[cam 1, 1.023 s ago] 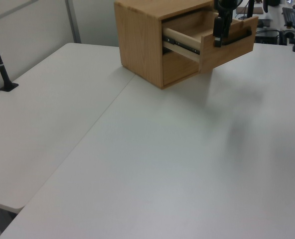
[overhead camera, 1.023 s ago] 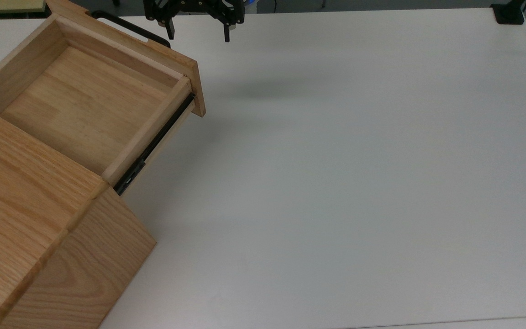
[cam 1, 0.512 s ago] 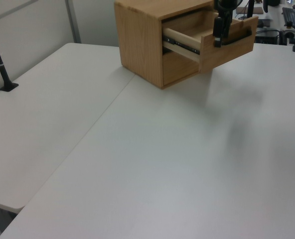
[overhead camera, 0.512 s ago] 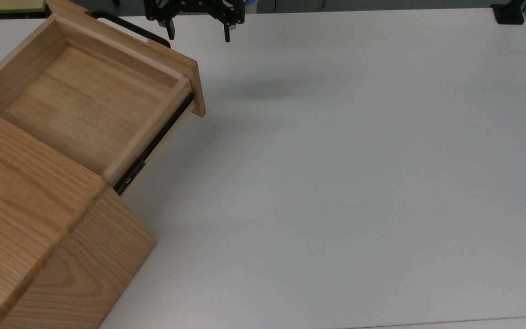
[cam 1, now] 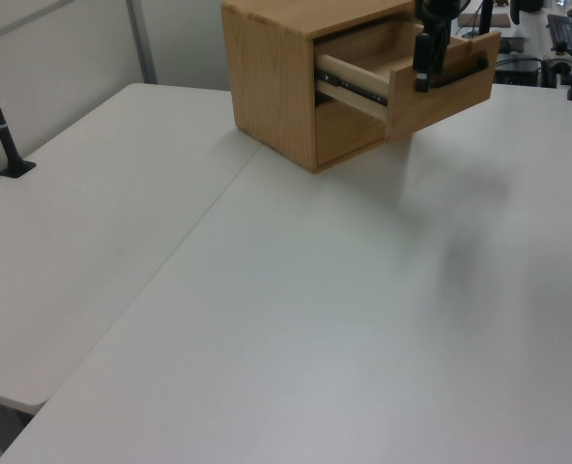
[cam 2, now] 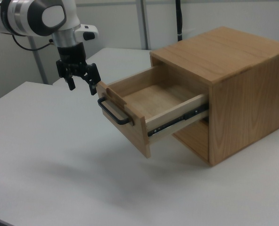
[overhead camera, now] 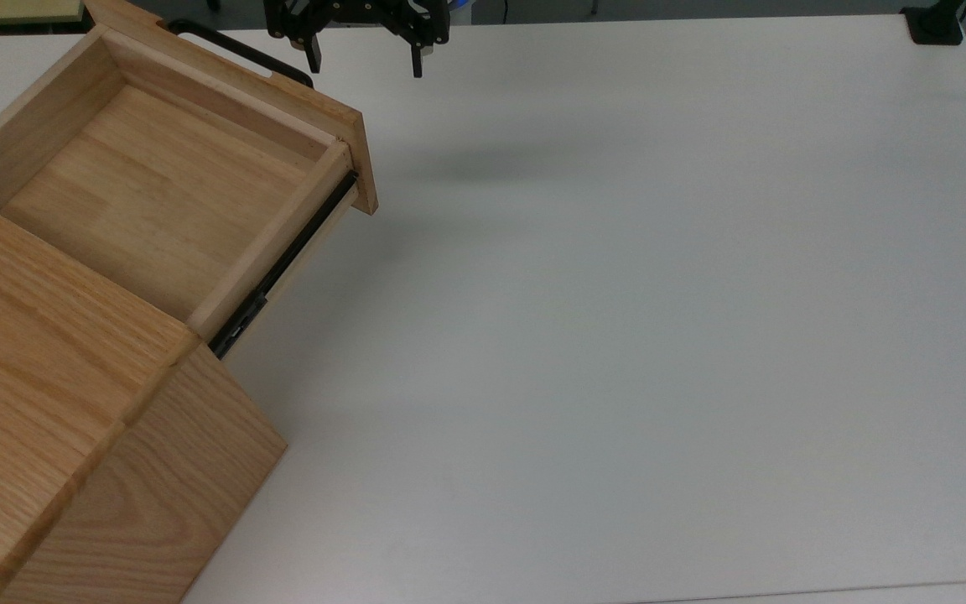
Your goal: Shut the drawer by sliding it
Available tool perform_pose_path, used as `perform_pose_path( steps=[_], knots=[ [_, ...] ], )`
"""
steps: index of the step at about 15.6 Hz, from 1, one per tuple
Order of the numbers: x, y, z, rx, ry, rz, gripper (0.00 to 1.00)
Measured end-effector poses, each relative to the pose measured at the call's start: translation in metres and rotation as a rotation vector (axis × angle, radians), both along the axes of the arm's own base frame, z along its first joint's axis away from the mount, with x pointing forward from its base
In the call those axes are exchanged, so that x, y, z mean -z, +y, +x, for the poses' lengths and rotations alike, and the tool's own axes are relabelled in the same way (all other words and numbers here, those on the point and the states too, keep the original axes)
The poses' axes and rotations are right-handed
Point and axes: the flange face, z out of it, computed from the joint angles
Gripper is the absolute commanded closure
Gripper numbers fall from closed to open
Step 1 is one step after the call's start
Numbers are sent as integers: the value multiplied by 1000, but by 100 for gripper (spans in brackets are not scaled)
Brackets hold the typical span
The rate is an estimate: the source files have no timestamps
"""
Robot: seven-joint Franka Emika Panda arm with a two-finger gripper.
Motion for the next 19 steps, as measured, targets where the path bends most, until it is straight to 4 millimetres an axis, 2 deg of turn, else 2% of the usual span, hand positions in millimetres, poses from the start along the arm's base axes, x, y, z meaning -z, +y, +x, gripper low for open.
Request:
perform_pose_path(
  steps=[5, 10, 14, 16, 19],
  knots=[
    [0, -3, 0, -15, 0, -1, 0],
    [-1, -8, -1, -147, 3, -3, 0],
    [-10, -18, -14, -186, 41, 3, 0],
    [-19, -26, -25, -173, 58, 8, 13],
    [-28, -50, -39, -131, 70, 15, 35]
  ],
)
